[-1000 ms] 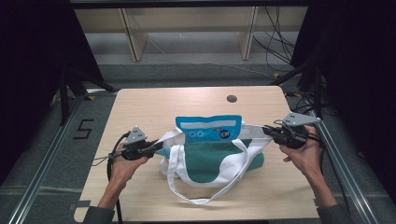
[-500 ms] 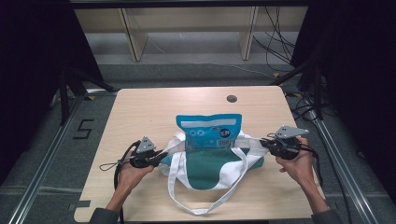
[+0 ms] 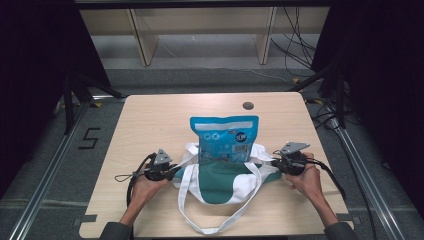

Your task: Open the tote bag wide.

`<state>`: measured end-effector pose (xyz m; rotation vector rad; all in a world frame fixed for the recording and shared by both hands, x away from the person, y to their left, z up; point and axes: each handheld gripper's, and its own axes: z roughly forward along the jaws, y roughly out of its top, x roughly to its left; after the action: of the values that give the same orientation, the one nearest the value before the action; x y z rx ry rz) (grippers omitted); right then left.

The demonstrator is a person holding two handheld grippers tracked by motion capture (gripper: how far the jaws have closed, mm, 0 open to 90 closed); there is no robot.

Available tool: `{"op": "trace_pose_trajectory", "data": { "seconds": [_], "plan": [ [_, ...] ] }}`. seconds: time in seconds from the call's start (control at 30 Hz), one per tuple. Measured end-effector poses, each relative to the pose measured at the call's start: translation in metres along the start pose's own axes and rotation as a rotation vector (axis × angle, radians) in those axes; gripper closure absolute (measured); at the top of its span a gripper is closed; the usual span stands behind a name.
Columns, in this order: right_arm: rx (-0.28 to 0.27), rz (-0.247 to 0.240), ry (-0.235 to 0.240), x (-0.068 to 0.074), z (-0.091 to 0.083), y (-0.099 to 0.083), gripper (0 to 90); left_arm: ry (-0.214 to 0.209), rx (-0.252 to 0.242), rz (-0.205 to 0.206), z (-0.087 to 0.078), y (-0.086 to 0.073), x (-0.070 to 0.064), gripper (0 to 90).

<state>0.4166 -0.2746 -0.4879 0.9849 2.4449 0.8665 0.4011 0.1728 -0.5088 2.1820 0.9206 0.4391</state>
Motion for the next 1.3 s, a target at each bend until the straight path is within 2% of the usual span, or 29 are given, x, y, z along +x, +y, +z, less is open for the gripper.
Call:
{"op": "trace_pose_trajectory", "data": {
  "seconds": [0.03,0.07,0.1,0.13,0.2,0.23,0.27,0.3,0.37,0.4,0.47,0.5,0.53,0.57,0.7,0.73,0.8,0.83,0.87,0.93,1.0,1.03,1.07,1.1,1.13,1.17,1.2,1.23,1.3],
  "plan": [
    [-0.001,0.015,0.003,0.001,0.001,0.0,88.2,0.003,0.001,0.032,0.0,0.001,0.001,80.7],
    [-0.043,0.013,-0.007,0.001,0.003,0.0,87.9,0.006,0.012,0.036,-0.002,0.002,0.001,80.4],
    [-0.017,0.043,0.01,-0.001,-0.002,0.002,85.0,0.011,0.003,0.025,-0.002,0.002,0.0,77.7],
    [-0.017,0.043,0.01,-0.001,-0.002,0.002,85.0,0.018,0.005,0.037,-0.004,0.003,0.0,77.7],
    [-0.024,0.058,0.004,-0.003,-0.012,0.005,77.7,0.023,0.011,0.033,-0.008,0.006,0.001,73.9],
    [-0.083,0.085,0.008,-0.005,-0.026,0.01,72.6,0.026,0.006,0.016,-0.012,0.008,0.002,68.0],
    [-0.083,0.085,0.008,-0.005,-0.026,0.01,72.6,0.026,0.006,0.016,-0.012,0.008,0.002,65.3],
    [-0.101,0.112,0.021,-0.006,-0.035,0.013,69.6,0.025,-0.005,-0.012,-0.013,0.009,0.002,65.3],
    [-0.191,0.1,0.023,-0.007,-0.052,0.021,63.4,0.016,0.002,0.001,-0.018,0.012,0.005,58.4],
    [-0.211,0.097,0.038,-0.006,-0.058,0.024,63.0,0.02,0.01,0.005,-0.021,0.014,0.006,55.5],
    [-0.26,0.096,0.069,0.002,-0.07,0.032,60.9,0.027,-0.043,-0.05,-0.027,0.018,0.004,48.1],
    [-0.279,0.082,0.107,0.014,-0.078,0.039,59.0,0.025,-0.064,-0.072,-0.03,0.02,0.004,46.7],
    [-0.279,0.082,0.107,0.014,-0.078,0.039,59.0,0.022,-0.079,-0.067,-0.035,0.023,0.004,46.7],
    [-0.282,0.025,0.163,0.024,-0.081,0.046,56.6,0.024,-0.086,-0.063,-0.039,0.026,0.004,44.8],
    [-0.25,-0.007,0.236,0.045,-0.078,0.054,50.7,0.009,-0.112,-0.024,-0.047,0.037,0.003,42.8],
    [-0.239,-0.017,0.249,0.047,-0.076,0.056,48.8,0.012,-0.113,0.003,-0.046,0.041,0.002,41.8],
    [-0.227,-0.021,0.257,0.05,-0.073,0.057,47.7,0.005,-0.108,0.021,-0.043,0.044,0.003,40.4],
    [-0.219,-0.033,0.256,0.052,-0.07,0.059,47.1,0.004,-0.099,0.009,-0.039,0.047,0.001,38.7],
    [-0.221,-0.053,0.27,0.052,-0.066,0.061,46.1,-0.001,-0.088,0.021,-0.036,0.049,0.002,38.2],
    [-0.206,-0.051,0.292,0.054,-0.057,0.064,45.1,-0.023,-0.067,0.055,-0.027,0.054,0.004,38.6],
    [-0.162,-0.032,0.282,0.059,-0.05,0.066,44.7,-0.049,-0.06,0.029,-0.015,0.057,0.005,38.8],
    [-0.158,-0.064,0.273,0.059,-0.042,0.067,55.7,-0.071,-0.047,0.025,-0.009,0.059,0.007,42.3],
    [-0.158,-0.064,0.273,0.059,-0.042,0.067,55.7,-0.088,-0.049,0.03,-0.004,0.06,0.009,42.3],
    [-0.152,-0.076,0.284,0.061,-0.04,0.067,63.0,-0.104,-0.068,-0.005,0.005,0.061,0.011,46.8],
    [-0.134,-0.122,0.29,0.061,-0.037,0.064,68.5,-0.136,-0.062,-0.006,0.01,0.061,0.016,53.6],
    [-0.11,-0.122,0.289,0.065,-0.037,0.061,75.1,-0.161,-0.076,-0.053,0.016,0.06,0.017,64.4],
    [-0.089,-0.155,0.283,0.067,-0.037,0.058,79.7,-0.162,-0.097,-0.108,0.02,0.061,0.019,70.6],
    [-0.076,-0.181,0.286,0.073,-0.04,0.05,82.5,-0.156,-0.105,-0.13,0.021,0.061,0.02,78.7],
    [-0.077,-0.188,0.282,0.077,-0.042,0.046,82.7,-0.131,-0.117,-0.135,0.022,0.066,0.024,80.2]
  ]
}}
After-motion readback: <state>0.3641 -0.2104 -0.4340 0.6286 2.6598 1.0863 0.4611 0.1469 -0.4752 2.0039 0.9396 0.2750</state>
